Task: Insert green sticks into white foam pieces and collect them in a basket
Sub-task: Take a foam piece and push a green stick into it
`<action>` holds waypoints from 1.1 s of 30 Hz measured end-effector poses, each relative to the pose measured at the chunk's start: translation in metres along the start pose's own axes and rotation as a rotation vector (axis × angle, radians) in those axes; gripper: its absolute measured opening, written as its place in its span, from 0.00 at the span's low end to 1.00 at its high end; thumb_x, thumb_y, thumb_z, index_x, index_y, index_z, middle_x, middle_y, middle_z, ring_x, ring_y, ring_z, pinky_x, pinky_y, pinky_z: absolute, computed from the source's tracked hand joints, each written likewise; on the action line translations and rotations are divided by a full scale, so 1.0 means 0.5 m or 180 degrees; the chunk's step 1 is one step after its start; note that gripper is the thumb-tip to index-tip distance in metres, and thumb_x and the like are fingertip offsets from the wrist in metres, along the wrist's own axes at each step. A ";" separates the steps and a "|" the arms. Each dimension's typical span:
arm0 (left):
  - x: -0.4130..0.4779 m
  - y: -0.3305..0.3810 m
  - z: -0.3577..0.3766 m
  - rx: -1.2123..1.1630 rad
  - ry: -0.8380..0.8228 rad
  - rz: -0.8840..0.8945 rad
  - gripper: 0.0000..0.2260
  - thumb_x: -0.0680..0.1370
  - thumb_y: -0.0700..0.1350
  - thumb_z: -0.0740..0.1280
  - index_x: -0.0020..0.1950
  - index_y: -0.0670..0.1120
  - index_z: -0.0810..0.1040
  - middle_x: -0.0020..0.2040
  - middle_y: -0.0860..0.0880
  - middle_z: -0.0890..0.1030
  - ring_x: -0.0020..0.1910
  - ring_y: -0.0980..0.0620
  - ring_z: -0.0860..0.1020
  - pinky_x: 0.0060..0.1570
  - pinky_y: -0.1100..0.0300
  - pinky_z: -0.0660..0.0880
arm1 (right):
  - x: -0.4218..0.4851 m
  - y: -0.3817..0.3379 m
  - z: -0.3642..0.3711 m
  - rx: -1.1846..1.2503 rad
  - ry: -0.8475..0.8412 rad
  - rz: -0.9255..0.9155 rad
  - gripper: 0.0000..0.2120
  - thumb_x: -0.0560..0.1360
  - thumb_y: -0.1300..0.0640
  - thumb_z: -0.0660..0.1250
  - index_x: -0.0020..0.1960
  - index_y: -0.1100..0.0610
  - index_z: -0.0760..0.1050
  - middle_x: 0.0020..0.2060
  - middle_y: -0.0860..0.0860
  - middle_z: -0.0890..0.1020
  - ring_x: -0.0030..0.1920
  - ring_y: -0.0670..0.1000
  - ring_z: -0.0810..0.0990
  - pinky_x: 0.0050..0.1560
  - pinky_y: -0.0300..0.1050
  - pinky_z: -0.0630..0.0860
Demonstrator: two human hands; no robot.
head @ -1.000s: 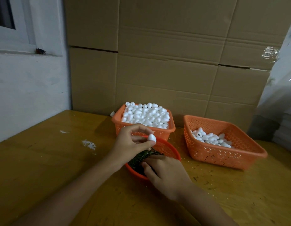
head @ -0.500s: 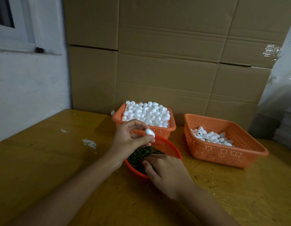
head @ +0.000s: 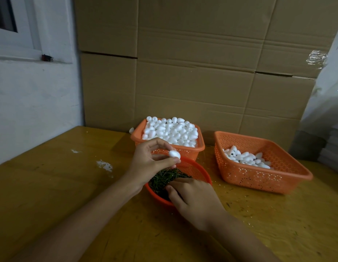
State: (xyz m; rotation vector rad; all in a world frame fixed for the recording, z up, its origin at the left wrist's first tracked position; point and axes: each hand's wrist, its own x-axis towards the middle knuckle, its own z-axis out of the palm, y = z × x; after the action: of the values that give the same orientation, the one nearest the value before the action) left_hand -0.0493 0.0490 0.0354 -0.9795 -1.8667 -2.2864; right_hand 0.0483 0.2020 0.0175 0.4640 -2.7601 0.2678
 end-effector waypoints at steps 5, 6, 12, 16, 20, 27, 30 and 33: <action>0.000 0.002 0.000 -0.0017 -0.0075 -0.0039 0.12 0.72 0.34 0.80 0.50 0.41 0.81 0.52 0.42 0.87 0.48 0.36 0.87 0.48 0.52 0.86 | -0.001 0.001 -0.001 -0.0005 -0.0006 0.0022 0.22 0.86 0.43 0.48 0.45 0.49 0.75 0.42 0.44 0.79 0.40 0.47 0.76 0.42 0.47 0.73; -0.001 0.003 0.000 -0.0049 -0.0083 -0.0043 0.12 0.72 0.34 0.80 0.50 0.40 0.81 0.52 0.42 0.87 0.48 0.36 0.87 0.47 0.52 0.86 | -0.001 0.001 0.000 -0.0007 -0.0012 0.0025 0.22 0.86 0.43 0.48 0.45 0.49 0.76 0.42 0.44 0.79 0.40 0.47 0.76 0.42 0.48 0.73; -0.001 0.008 0.002 -0.0173 -0.0041 -0.0063 0.13 0.71 0.36 0.80 0.51 0.40 0.80 0.50 0.41 0.87 0.47 0.37 0.88 0.44 0.56 0.85 | 0.001 0.002 0.001 0.0010 -0.0019 0.0021 0.23 0.86 0.42 0.46 0.46 0.48 0.76 0.42 0.43 0.79 0.40 0.47 0.77 0.42 0.45 0.73; -0.002 0.007 0.001 -0.0154 -0.0049 -0.0075 0.12 0.71 0.35 0.80 0.50 0.40 0.80 0.51 0.41 0.87 0.48 0.37 0.88 0.44 0.56 0.85 | 0.000 0.003 0.004 0.0016 -0.0006 0.0012 0.22 0.85 0.42 0.46 0.45 0.48 0.75 0.41 0.43 0.78 0.39 0.47 0.76 0.41 0.45 0.73; -0.001 0.005 0.000 -0.0156 -0.0026 -0.0093 0.12 0.71 0.34 0.80 0.50 0.40 0.81 0.50 0.40 0.87 0.48 0.36 0.88 0.45 0.55 0.85 | 0.000 0.003 0.003 -0.0008 0.0022 -0.0001 0.23 0.85 0.42 0.46 0.45 0.48 0.75 0.42 0.43 0.79 0.40 0.47 0.76 0.40 0.44 0.70; -0.001 0.004 -0.001 -0.0100 -0.0017 -0.0076 0.12 0.70 0.35 0.81 0.49 0.43 0.82 0.51 0.41 0.87 0.47 0.35 0.87 0.45 0.54 0.85 | 0.000 0.004 0.005 -0.0049 0.0036 -0.0048 0.21 0.86 0.43 0.47 0.43 0.47 0.72 0.41 0.43 0.78 0.39 0.47 0.75 0.39 0.43 0.65; 0.000 0.003 -0.002 -0.0060 -0.0039 -0.0058 0.11 0.71 0.35 0.81 0.47 0.46 0.83 0.51 0.42 0.87 0.47 0.35 0.87 0.44 0.56 0.84 | 0.000 0.004 0.006 -0.0045 0.0066 -0.0060 0.22 0.85 0.42 0.46 0.43 0.47 0.73 0.41 0.44 0.78 0.39 0.47 0.75 0.38 0.43 0.65; 0.000 0.003 -0.003 -0.0050 -0.0051 -0.0046 0.11 0.71 0.35 0.81 0.47 0.47 0.84 0.51 0.42 0.87 0.47 0.35 0.87 0.44 0.57 0.84 | 0.000 0.004 0.007 -0.0033 0.0086 -0.0062 0.23 0.84 0.41 0.45 0.43 0.47 0.72 0.41 0.44 0.78 0.39 0.47 0.75 0.38 0.43 0.64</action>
State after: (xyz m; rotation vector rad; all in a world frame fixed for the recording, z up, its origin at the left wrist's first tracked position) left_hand -0.0496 0.0472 0.0367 -0.9925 -1.8710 -2.3118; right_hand 0.0469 0.2029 0.0142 0.4806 -2.7281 0.2530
